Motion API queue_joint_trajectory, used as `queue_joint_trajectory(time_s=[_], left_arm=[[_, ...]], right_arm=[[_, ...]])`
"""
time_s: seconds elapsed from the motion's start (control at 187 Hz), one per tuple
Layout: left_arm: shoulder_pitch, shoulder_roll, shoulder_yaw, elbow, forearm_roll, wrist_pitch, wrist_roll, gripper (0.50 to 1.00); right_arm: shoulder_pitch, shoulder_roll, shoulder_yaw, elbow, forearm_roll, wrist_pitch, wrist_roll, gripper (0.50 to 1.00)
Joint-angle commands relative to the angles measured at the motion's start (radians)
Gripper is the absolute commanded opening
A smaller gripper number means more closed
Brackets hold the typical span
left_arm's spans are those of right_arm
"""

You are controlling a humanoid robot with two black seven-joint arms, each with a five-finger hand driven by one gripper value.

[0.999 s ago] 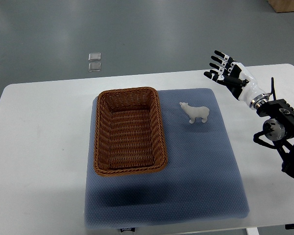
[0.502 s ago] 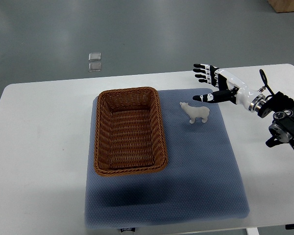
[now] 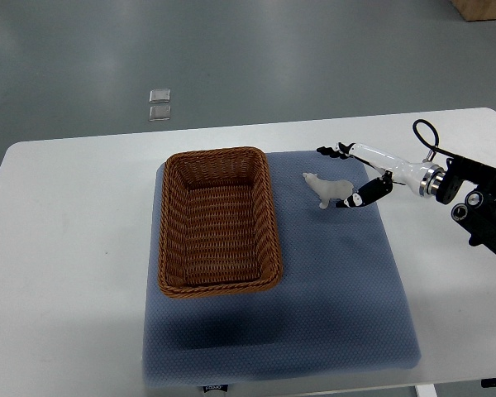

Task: Place white bear in brown basket with right hand
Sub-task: 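Reach the right hand down to the white polar bear figurine, then close the right hand around the bear and lift it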

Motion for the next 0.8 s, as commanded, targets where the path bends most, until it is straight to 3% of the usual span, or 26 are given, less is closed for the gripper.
queue_joint_trajectory(time_s=[0.0,0.128,0.326,0.577,0.641,0.7,0.796], left_arm=[[0.000,0.000,0.000,0.000,0.000,0.000,0.000,1.000],[0.000,0.000,0.000,0.000,0.000,0.000,0.000,1.000],[0.000,0.000,0.000,0.000,0.000,0.000,0.001,1.000],[0.000,0.000,0.000,0.000,0.000,0.000,0.000,1.000],[0.000,0.000,0.000,0.000,0.000,0.000,0.000,1.000],[0.000,0.000,0.000,0.000,0.000,0.000,0.000,1.000],[0.000,0.000,0.000,0.000,0.000,0.000,0.000,1.000]], right_arm=[[0.015,-0.004,-0.071,0.000,-0.012,-0.057,-0.006,0.913],[0.025,-0.004,-0.131,0.000,-0.015,-0.123,-0.009,0.905],[0.032,-0.001,-0.160,-0.002,-0.017,-0.157,-0.042,0.868],[0.047,0.000,-0.212,-0.014,-0.047,-0.200,-0.065,0.782],[0.048,0.000,-0.223,-0.014,-0.047,-0.220,-0.081,0.731],[0.048,0.002,-0.224,-0.014,-0.047,-0.224,-0.087,0.721],[0.050,0.002,-0.235,-0.014,-0.049,-0.227,-0.088,0.662]])
